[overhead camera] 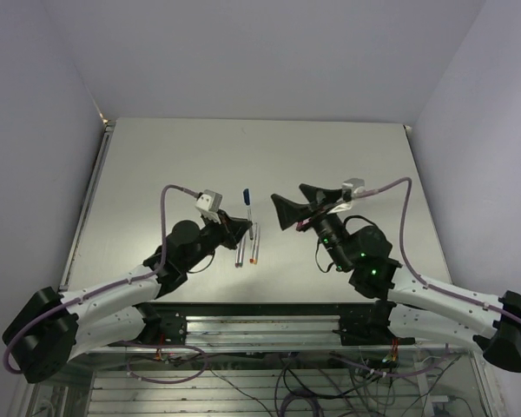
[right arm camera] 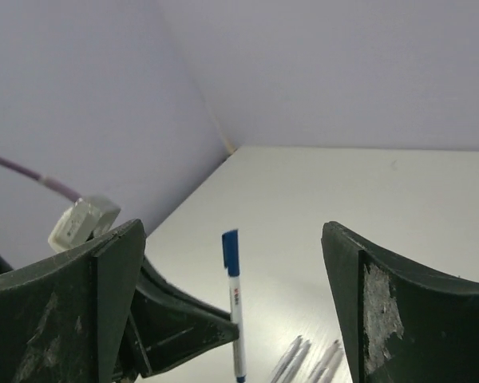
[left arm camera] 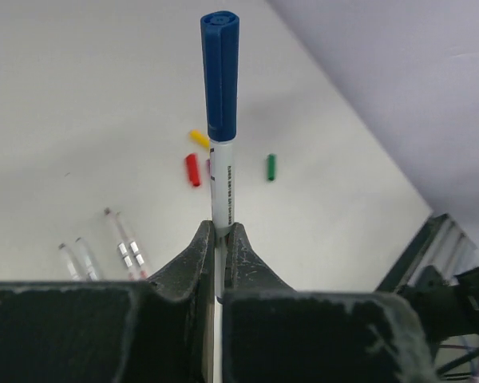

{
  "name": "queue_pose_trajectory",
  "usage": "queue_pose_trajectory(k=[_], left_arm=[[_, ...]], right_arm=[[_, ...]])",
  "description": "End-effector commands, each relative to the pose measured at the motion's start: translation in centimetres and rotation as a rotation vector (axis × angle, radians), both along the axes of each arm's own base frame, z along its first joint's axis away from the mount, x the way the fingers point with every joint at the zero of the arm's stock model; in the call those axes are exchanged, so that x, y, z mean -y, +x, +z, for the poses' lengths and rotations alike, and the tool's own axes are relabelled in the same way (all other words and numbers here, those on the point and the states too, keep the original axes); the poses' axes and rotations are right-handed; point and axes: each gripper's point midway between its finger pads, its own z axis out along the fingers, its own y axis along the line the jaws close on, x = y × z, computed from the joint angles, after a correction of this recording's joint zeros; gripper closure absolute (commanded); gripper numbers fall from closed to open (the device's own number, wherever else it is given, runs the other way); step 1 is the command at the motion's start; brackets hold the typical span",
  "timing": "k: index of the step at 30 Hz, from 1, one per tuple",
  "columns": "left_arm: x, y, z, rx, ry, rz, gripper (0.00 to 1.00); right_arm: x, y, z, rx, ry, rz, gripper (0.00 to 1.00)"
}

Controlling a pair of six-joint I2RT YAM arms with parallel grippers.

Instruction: Insert the pens into the pen caps

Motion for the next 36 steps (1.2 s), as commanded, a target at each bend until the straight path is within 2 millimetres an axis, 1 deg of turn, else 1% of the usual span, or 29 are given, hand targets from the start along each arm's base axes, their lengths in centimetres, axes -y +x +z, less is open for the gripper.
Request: queue_pose_trajectory(k=[1, 4, 5, 7, 9, 10, 11, 12, 15, 17, 20, 22, 24, 25, 28, 36], left_arm=[[-1.9, 2.4, -1.8, -0.047, 0.164, 0.121, 0.93], [-4.0, 4.4, -2.7, -0.103, 0.265, 0.207, 0.93], [-4.8, 5.1, -3.0, -0.119, 0.295, 0.236, 0.93], [-6.3, 6.4, -3.6, -0.164, 0.336, 0.297, 0.93], [-7.5, 7.6, -4.5, -0.218, 0.362, 0.329, 0.93], [-8.1, 8.2, -4.8, -0.249, 0.373, 0.348, 0.93], [-8.8, 8.6, -6.0, -0.301, 0.406, 0.364, 0.93], [-9.3, 8.9, -6.5, -0.331, 0.426, 0.374, 0.93], [-10.3, 9.1, -7.5, -0.380, 0.473, 0.406, 0.93], [-11.1, 8.8, -8.5, -0.437, 0.528, 0.428, 0.93], [-12.3, 8.6, -10.1, -0.500, 0.603, 0.446, 0.93], [-12.4, 8.6, -10.8, -0.533, 0.626, 0.430, 0.93], [-12.5, 8.7, -11.2, -0.553, 0.639, 0.430, 0.91], [-12.6, 8.8, -11.3, -0.557, 0.643, 0.434, 0.89], [-12.8, 9.5, -11.8, -0.566, 0.647, 0.447, 0.84], [-13.5, 12.3, -14.0, -0.596, 0.673, 0.474, 0.83]], right_arm=[[4.4, 1.6, -0.1, 0.000, -0.072, -0.223, 0.09], [7.4, 2.0, -0.4, -0.029, -0.063, -0.339, 0.09], [8.4, 2.0, -0.4, -0.038, -0.047, -0.373, 0.07], [10.8, 2.3, -0.4, -0.061, -0.011, -0.463, 0.01], [13.1, 3.0, -0.9, -0.104, -0.008, -0.560, 0.00], [13.8, 3.4, -1.0, -0.131, -0.011, -0.589, 0.00], [14.5, 4.0, -1.5, -0.165, -0.033, -0.620, 0.00], [15.2, 4.5, -2.5, -0.209, -0.069, -0.643, 0.00], [17.5, 6.4, -4.3, -0.320, -0.066, -0.709, 0.00], [18.7, 7.5, -6.3, -0.404, -0.069, -0.731, 0.00], [20.3, 9.2, -9.7, -0.521, -0.074, -0.745, 0.03], [20.6, 10.0, -11.8, -0.588, -0.075, -0.721, 0.06], [20.4, 10.5, -12.9, -0.614, -0.070, -0.688, 0.08], [20.3, 10.6, -13.2, -0.614, -0.067, -0.685, 0.08], [20.7, 10.6, -13.7, -0.617, -0.079, -0.706, 0.08], [21.8, 9.4, -13.2, -0.589, -0.108, -0.734, 0.09]])
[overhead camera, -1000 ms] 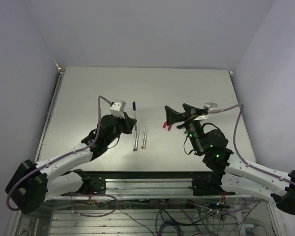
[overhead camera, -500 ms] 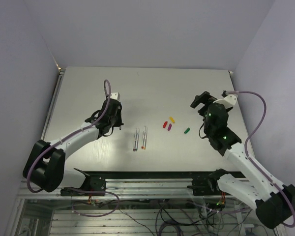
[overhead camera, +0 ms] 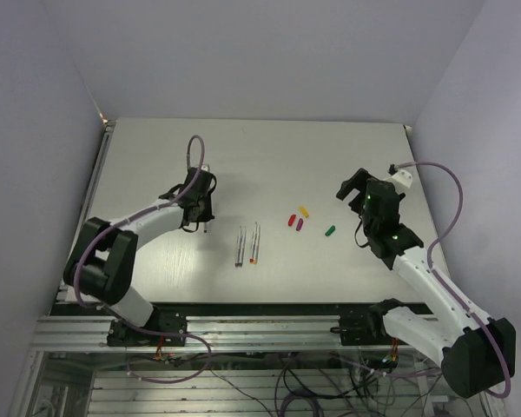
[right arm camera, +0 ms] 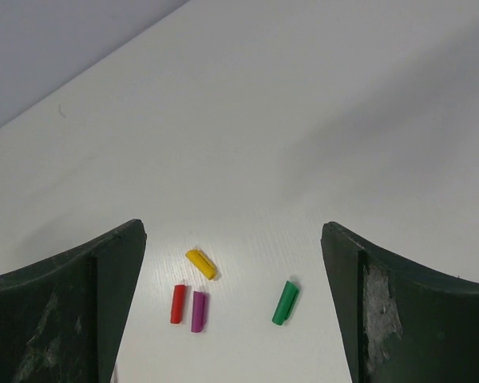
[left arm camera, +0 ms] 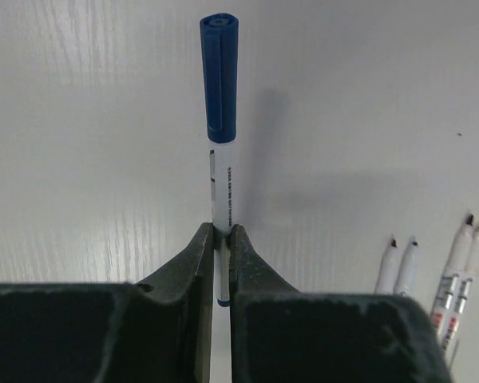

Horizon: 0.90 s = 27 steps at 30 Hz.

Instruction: Insert the pens into the pen caps

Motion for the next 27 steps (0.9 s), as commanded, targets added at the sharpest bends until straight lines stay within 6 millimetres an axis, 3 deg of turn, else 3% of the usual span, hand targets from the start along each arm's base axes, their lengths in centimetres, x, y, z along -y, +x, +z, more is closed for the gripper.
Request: queue_pose_trajectory(k=[1, 6, 10, 12, 14, 17, 22, 25, 27], left_arm=[[-0.4, 2.6, 0.0, 0.023, 0.017, 0.018, 0.83], [-0.3, 4.1, -1.1, 0.005, 0.007, 0.033, 0.78], [-0.2, 4.7, -1.5, -0.002, 0.008, 0.034, 0.55], [-0.2, 4.9, -1.5, 0.001, 0.011, 0.033, 0.51], [-0.1, 5.1, -1.4, 0.007, 0.008, 0.030, 0.40], [0.0, 5.3, -0.7, 0.018, 0.002, 0.030, 0.38], [0.2, 4.9, 2.3, 0.078, -0.041, 0.025, 0.38], [1.5, 3.5, 3.7, 0.109, -0.072, -0.014, 0.39], [3.4, 1.7, 4.1, 0.119, -0.061, -0.064, 0.41]], right_arm=[[0.6, -1.0, 0.3, 0.017, -0.010, 0.000, 0.09], [0.8, -1.5, -0.1, -0.005, -0.029, 0.003, 0.09], [0.8, -1.6, -0.4, -0.013, -0.031, 0.007, 0.09], [0.8, -1.7, -0.5, -0.016, -0.033, 0.009, 0.09], [0.7, -1.6, -0.6, -0.018, -0.035, 0.015, 0.09], [0.6, -1.5, -0.5, -0.020, -0.040, 0.021, 0.09], [1.2, -1.8, -0.8, -0.040, -0.062, -0.002, 0.09], [1.7, -2.2, -1.3, -0.053, -0.077, -0.022, 0.14], [2.1, -2.5, -1.8, -0.064, -0.080, -0.036, 0.16]])
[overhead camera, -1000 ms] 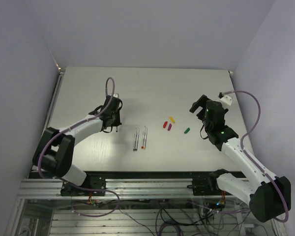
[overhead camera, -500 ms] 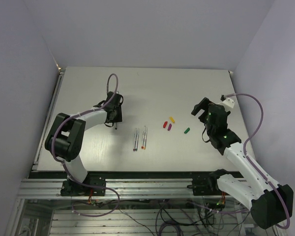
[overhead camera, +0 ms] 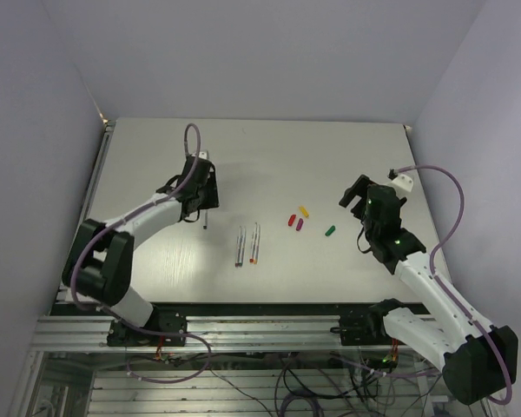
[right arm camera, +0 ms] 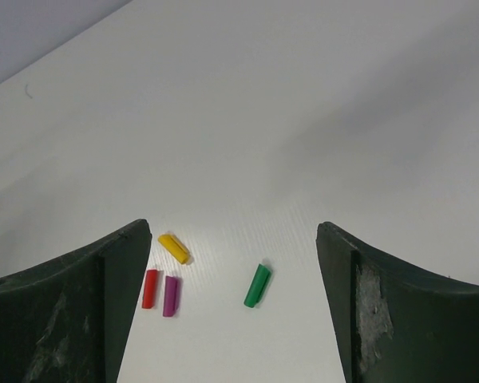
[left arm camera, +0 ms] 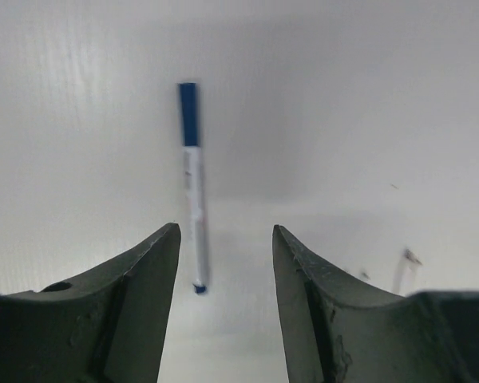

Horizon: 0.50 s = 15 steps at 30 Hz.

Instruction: Insert the pens into the pen caps

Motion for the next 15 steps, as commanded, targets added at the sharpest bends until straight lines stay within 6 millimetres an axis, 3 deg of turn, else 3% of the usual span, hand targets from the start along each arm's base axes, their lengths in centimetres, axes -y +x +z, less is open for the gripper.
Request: queue_pose_trajectory(k=[1, 7, 15], left_arm=[[3.6, -2.9, 2.2, 0.063, -0.016, -0.098, 0.42], [6.5, -6.8, 1.2, 0.043, -0.024, -0.184, 0.44], [7.9, -9.7, -0.5, -0.009, 0.026, -0.253, 0.44]], right_arm=[[1.2, -0.9, -1.4, -0.034, -0.034, -0.041, 0.18], [0.9, -1.4, -4.0, -0.093, -0.026, -0.032, 0.35], [0.1, -2.1, -5.7, -0.099, 0.045, -0.006, 0.39]])
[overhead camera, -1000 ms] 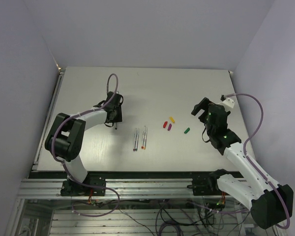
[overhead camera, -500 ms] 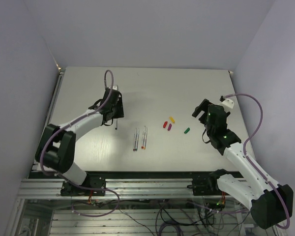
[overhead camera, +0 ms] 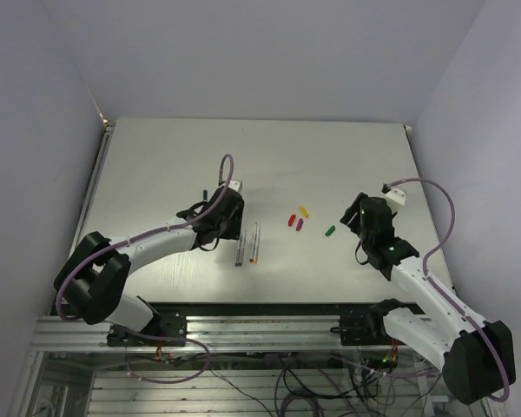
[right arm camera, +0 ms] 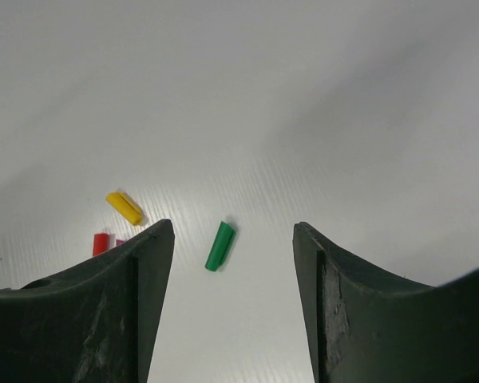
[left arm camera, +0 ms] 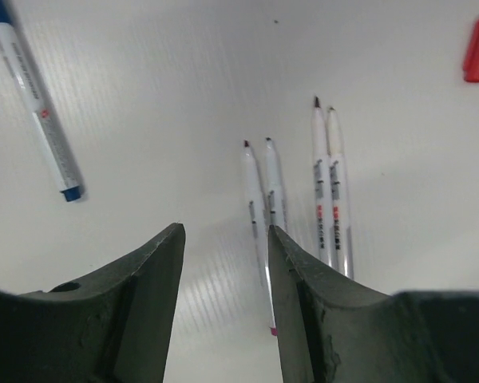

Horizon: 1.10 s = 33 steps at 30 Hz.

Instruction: Insert the pens into the pen caps

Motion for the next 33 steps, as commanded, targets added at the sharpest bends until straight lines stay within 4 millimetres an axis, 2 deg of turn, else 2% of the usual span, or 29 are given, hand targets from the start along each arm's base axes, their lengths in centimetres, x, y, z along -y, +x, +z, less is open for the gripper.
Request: queue_pose_trajectory(k=[1, 7, 15, 33], left_arm=[[0.6, -1.0, -0.4, -0.002, 0.016, -0.012, 0.44], [1.0, -2.0, -2.1, -0.034, 0.033, -0.016, 0.47], [1.0, -2.7, -2.6, -0.045, 0.063, -0.024, 0.51], [1.3, -3.8, -4.8, -0.094, 0.073, -0.029, 0.52]], right_arm=[[-0.4, -0.3, -0.4, 0.020, 0.052, 0.003, 0.40], [-0.4, -0.9, -0.3, 0.025, 0.063, 0.008, 0.40], [-0.8, -1.3, -0.1, 0.044, 0.105, 0.022, 0.41], [-1.3, -1.5, -0.1, 0.050, 0.132, 0.043, 0.42]])
